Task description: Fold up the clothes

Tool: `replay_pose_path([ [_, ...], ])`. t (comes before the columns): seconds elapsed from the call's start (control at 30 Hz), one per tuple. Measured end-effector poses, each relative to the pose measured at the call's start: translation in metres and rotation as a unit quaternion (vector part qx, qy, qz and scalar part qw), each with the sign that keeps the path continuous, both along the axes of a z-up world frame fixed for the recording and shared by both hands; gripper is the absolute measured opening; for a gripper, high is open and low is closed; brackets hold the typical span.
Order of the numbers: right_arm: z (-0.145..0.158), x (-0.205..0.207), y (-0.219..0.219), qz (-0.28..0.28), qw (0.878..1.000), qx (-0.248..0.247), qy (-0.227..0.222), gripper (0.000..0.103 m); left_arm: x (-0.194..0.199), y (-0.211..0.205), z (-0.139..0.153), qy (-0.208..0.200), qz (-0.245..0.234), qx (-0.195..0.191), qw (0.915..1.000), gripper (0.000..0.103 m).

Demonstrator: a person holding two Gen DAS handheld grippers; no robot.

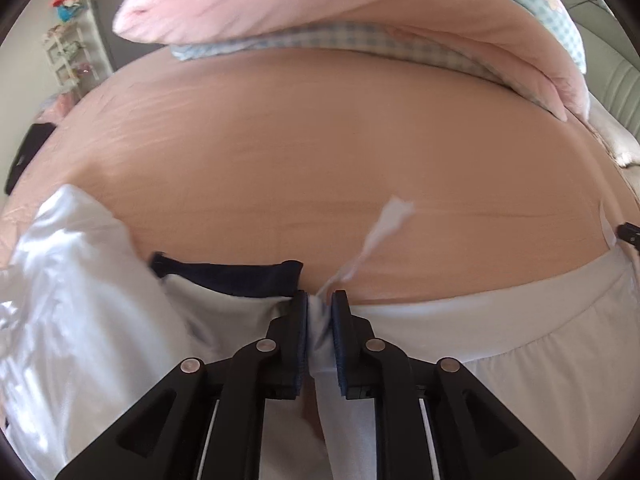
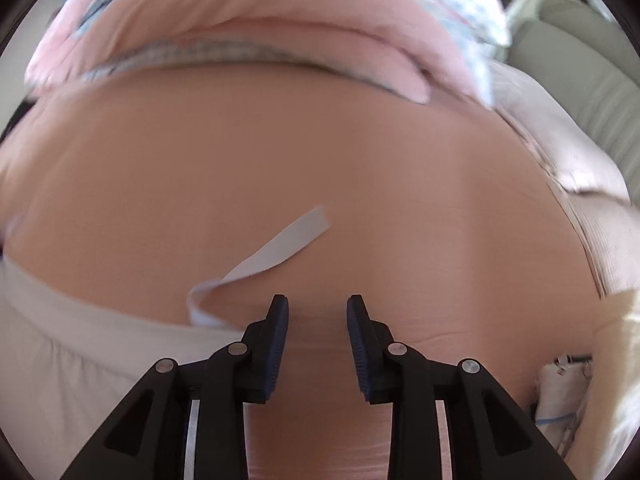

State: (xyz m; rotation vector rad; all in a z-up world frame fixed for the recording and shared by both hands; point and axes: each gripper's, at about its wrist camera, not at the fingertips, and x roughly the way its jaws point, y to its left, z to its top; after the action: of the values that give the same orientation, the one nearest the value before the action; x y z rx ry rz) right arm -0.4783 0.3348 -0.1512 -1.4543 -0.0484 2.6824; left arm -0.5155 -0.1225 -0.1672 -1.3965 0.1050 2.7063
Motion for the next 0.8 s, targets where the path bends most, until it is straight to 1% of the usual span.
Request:
replay_pose_path([
  [0.03, 0.008, 0.006, 0.003, -0.002, 1.0, -0.013, 0.016, 0.029, 0.005, 0.004, 0.01, 0.021, -0.012, 0.007, 0.9997, 0.011],
  [0.07, 0.015, 0.014, 0.0, 0.017, 0.999, -0.022, 0.025, 0.029, 0.011, 0.007, 0.019, 0.042, -0.025, 0.013, 0.9987, 0.011],
  [0.1, 0.017, 0.02, -0.008, 0.052, 0.998, -0.029, 0.013, 0.029, 0.013, 0.013, 0.023, 0.039, -0.046, 0.028, 0.9978, 0.011],
  [0.13, 0.019, 0.025, -0.016, 0.087, 0.996, -0.036, 0.001, 0.029, 0.013, 0.022, 0.019, 0.008, -0.076, 0.046, 0.9961, 0.011],
  [0.17, 0.018, 0.028, -0.025, 0.118, 0.992, -0.037, -0.017, 0.029, 0.013, 0.032, 0.013, -0.02, -0.098, 0.044, 0.994, 0.011],
  [0.2, 0.012, 0.026, -0.03, 0.132, 0.99, -0.027, -0.04, 0.029, 0.014, 0.042, 0.007, -0.034, -0.103, 0.024, 0.9938, 0.012],
  [0.23, 0.01, 0.026, -0.027, 0.12, 0.991, -0.031, -0.042, 0.029, 0.014, 0.049, 0.002, -0.039, -0.096, -0.003, 0.9946, 0.011],
  [0.27, 0.008, 0.027, -0.025, 0.109, 0.993, -0.034, -0.044, 0.029, 0.015, 0.051, 0.0, -0.039, -0.085, -0.015, 0.9955, 0.011],
  [0.3, 0.007, 0.027, -0.022, 0.097, 0.994, -0.037, -0.045, 0.03, 0.014, 0.046, 0.001, -0.034, -0.075, 0.003, 0.9966, 0.011],
  [0.33, 0.005, 0.027, -0.019, 0.086, 0.994, -0.04, -0.047, 0.035, 0.014, 0.04, 0.003, -0.031, -0.07, 0.034, 0.9965, 0.012],
  [0.37, 0.003, 0.027, -0.017, 0.074, 0.995, -0.043, -0.049, 0.045, 0.013, 0.034, 0.005, -0.028, -0.065, 0.065, 0.9954, 0.013],
  [0.4, 0.003, 0.028, -0.014, 0.065, 0.996, -0.049, -0.048, 0.045, 0.014, 0.032, 0.006, -0.026, -0.07, 0.085, 0.9936, 0.013],
  [0.43, 0.006, 0.031, -0.011, 0.067, 0.995, -0.06, -0.036, 0.045, 0.017, 0.036, 0.007, -0.025, -0.089, 0.078, 0.9927, 0.013],
  [0.47, 0.01, 0.036, -0.014, 0.08, 0.995, -0.061, -0.024, 0.045, 0.021, 0.045, 0.005, -0.029, -0.112, 0.057, 0.9917, 0.013],
  [0.5, 0.011, 0.041, -0.025, 0.102, 0.993, -0.053, -0.025, 0.045, 0.025, 0.055, 0.001, -0.04, -0.137, 0.037, 0.989, 0.013],
  [0.53, 0.011, 0.046, -0.035, 0.123, 0.991, -0.044, -0.027, 0.045, 0.029, 0.065, -0.006, -0.06, -0.157, 0.013, 0.9856, 0.013],
  [0.57, 0.008, 0.049, -0.045, 0.142, 0.989, -0.034, -0.038, 0.045, 0.032, 0.072, -0.014, -0.073, -0.168, -0.012, 0.983, 0.014],
  [0.6, -0.001, 0.049, -0.052, 0.153, 0.986, -0.017, -0.067, 0.046, 0.032, 0.077, -0.014, -0.073, -0.17, -0.028, 0.9823, 0.014],
  [0.63, -0.009, 0.05, -0.057, 0.157, 0.984, 0.004, -0.08, 0.049, 0.03, 0.08, -0.01, -0.082, -0.164, -0.039, 0.9823, 0.014],
  [0.67, -0.013, 0.05, -0.059, 0.159, 0.983, 0.021, -0.086, 0.054, 0.028, 0.083, -0.004, -0.095, -0.149, -0.05, 0.983, 0.014],
  [0.7, -0.006, 0.051, -0.058, 0.153, 0.985, 0.027, -0.078, 0.054, 0.033, 0.085, 0.007, -0.09, -0.144, -0.048, 0.9843, 0.014],
  [0.73, 0.004, 0.053, -0.054, 0.142, 0.987, 0.018, -0.072, 0.054, 0.043, 0.086, 0.024, -0.073, -0.151, -0.032, 0.9854, 0.014],
  [0.77, 0.018, 0.059, -0.048, 0.134, 0.989, -0.009, -0.058, 0.054, 0.053, 0.088, 0.04, -0.056, -0.158, -0.016, 0.9858, 0.015],
  [0.8, 0.032, 0.067, -0.043, 0.127, 0.99, -0.035, -0.044, 0.054, 0.065, 0.089, 0.052, -0.05, -0.165, -0.002, 0.9851, 0.018],
])
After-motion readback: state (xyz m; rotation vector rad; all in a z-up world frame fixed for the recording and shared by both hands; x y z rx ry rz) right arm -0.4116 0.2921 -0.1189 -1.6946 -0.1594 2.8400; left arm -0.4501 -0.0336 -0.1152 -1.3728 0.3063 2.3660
